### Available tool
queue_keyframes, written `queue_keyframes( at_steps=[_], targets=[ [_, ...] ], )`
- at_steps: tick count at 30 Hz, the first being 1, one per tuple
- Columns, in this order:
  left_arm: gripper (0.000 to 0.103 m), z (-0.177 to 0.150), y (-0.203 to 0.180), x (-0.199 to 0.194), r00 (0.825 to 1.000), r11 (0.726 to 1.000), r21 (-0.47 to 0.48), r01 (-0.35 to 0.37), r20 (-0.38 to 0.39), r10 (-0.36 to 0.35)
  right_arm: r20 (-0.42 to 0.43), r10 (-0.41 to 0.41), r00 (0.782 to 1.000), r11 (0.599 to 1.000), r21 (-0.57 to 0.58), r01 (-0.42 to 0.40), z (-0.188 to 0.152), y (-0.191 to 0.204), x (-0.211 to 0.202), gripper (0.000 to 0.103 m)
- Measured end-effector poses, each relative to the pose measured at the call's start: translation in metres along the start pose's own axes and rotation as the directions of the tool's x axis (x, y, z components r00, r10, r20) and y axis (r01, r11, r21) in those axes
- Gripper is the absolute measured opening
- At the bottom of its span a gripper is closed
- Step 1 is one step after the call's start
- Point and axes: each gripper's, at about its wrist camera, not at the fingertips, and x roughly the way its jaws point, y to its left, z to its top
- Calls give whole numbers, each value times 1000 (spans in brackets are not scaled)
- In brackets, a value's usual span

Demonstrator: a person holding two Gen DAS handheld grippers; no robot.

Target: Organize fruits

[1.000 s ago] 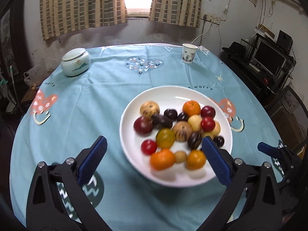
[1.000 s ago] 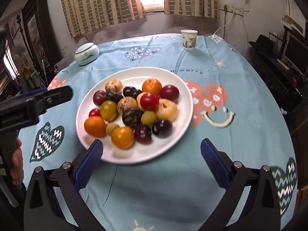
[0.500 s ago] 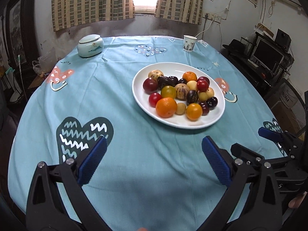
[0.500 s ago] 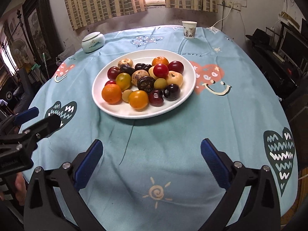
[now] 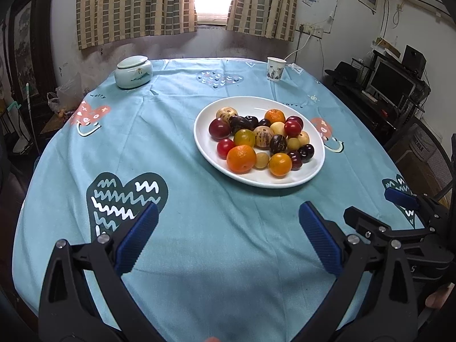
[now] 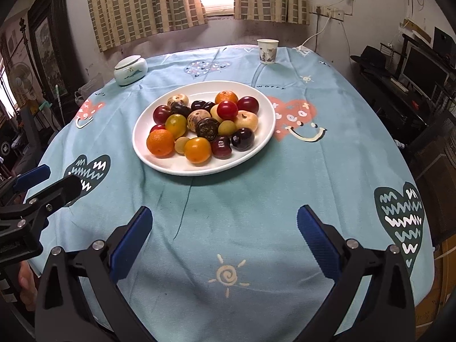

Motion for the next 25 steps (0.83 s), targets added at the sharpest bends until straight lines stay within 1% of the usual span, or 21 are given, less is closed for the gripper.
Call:
queue_keyframes(
  at_steps=[3,7,14,20,25],
  targets=[
    [101,1,0,2,1000,1000,-3,5,-8,-5,-2,-3,1000,1000,9,3,1,-4,1,102],
    [101,2,-1,6,1000,1000,8,-5,-10,6,-6,-5,1000,1000,15,5,2,-6,3,102],
    [101,4,-3,8,1000,1000,19,-21,7,21,-7,-7,1000,1000,17,8,3,-7,4,102],
    [101,4,-1,16,1000,1000,8,-7,-30,7,-12,-10,1000,1000,26,11,4,-11,10,102],
    [101,3,-2,17,999,1000,9,-5,-37,5,-12,-9,1000,1000,27,9,4,-13,10,102]
  ],
)
